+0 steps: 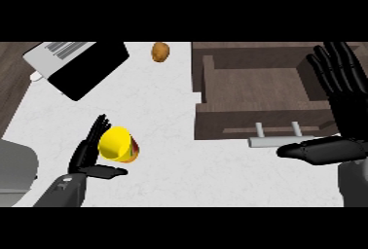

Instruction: Pick up the cup, place it into the drawer and close the drawer

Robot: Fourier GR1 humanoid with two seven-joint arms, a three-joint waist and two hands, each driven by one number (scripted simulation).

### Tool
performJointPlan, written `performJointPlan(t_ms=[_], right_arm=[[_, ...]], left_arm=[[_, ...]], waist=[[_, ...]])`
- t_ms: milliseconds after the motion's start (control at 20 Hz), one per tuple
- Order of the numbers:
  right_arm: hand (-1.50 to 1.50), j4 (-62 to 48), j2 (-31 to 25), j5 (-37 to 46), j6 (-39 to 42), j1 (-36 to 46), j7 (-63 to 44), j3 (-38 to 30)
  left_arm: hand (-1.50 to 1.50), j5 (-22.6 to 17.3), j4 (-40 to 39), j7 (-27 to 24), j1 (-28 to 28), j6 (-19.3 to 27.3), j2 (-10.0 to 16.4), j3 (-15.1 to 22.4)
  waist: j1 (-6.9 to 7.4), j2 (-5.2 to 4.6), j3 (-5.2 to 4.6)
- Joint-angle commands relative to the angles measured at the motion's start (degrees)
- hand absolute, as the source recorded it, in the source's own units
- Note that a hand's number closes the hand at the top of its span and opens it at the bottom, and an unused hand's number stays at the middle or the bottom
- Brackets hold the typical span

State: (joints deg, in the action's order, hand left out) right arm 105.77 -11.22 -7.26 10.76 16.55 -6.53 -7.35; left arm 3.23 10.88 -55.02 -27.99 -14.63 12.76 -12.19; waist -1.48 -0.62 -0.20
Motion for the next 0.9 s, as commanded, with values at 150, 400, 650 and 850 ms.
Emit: performJointPlan(t_ms=[150, 400, 650, 850], right_arm=[[-1.50, 0.67, 0.37, -0.47, 0.43, -0.36, -0.07, 0.49], [-1.50, 0.26, -0.12, 0.53, -1.14, 4.29, -4.22, 1.09], [-1.50, 1.71, 0.64, 1.33, -0.52, -0.93, -1.26, 1.46], [-1.50, 0.22, -2.07, -1.49, 1.71, -0.96, -0.50, -2.16]], left_arm=[[-1.50, -0.01, -2.09, -4.33, -2.48, -4.09, -0.40, -0.64], [-1.50, 0.14, -1.76, -3.86, -3.45, -6.65, -3.25, -0.07], [1.50, 0.82, 1.27, -8.40, -2.87, -6.94, -4.49, 0.93], [1.50, 1.00, 4.52, -12.76, -1.74, 7.45, -5.08, -0.31]], waist=[[-0.40, -0.11, -0.04], [-0.16, -0.10, -0.06], [-0.31, -0.01, -0.03], [-0.07, 0.07, 0.06]])
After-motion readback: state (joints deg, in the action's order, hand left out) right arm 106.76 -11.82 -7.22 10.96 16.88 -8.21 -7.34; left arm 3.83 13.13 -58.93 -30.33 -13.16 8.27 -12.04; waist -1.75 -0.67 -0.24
